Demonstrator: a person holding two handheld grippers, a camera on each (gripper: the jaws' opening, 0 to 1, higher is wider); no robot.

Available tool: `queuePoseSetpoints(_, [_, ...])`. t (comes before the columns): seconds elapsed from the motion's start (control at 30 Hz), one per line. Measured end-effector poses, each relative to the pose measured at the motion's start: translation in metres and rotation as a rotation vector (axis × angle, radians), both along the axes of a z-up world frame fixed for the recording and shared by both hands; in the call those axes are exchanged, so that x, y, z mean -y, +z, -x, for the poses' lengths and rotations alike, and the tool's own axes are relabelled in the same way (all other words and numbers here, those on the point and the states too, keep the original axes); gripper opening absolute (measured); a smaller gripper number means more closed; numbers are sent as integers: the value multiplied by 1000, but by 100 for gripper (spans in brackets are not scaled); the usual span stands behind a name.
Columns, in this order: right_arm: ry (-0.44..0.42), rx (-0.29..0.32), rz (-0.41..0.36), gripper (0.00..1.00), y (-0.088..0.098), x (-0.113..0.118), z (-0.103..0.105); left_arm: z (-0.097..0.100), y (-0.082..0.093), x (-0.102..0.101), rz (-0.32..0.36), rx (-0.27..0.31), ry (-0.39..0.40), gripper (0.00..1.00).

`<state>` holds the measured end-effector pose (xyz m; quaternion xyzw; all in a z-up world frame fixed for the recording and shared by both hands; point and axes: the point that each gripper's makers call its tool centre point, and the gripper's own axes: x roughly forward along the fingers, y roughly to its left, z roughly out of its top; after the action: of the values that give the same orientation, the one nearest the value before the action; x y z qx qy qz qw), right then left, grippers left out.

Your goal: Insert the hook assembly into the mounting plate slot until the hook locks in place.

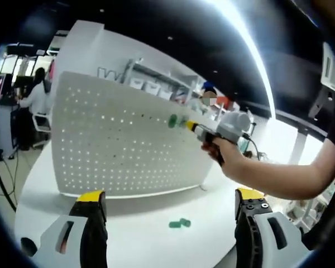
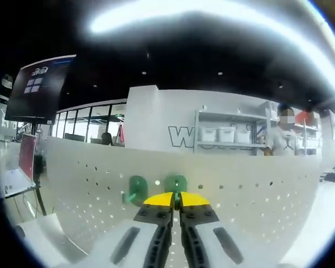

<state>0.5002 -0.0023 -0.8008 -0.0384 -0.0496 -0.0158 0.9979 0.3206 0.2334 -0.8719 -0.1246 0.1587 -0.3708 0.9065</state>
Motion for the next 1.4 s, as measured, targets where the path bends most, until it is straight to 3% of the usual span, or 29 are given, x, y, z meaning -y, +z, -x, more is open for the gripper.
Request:
queuePoseSetpoints(0.97, [-11, -15, -24, 1, -9, 4, -5, 5, -2, 1, -6, -1, -15, 96])
queuePoseSetpoints(1.23, [17, -25, -44, 7, -1, 0, -2, 7, 2, -2, -7, 12, -10, 95])
queuePoseSetpoints(1.4, [22, 0, -52, 11, 13, 4, 8, 7, 6, -3, -9, 24, -11, 95])
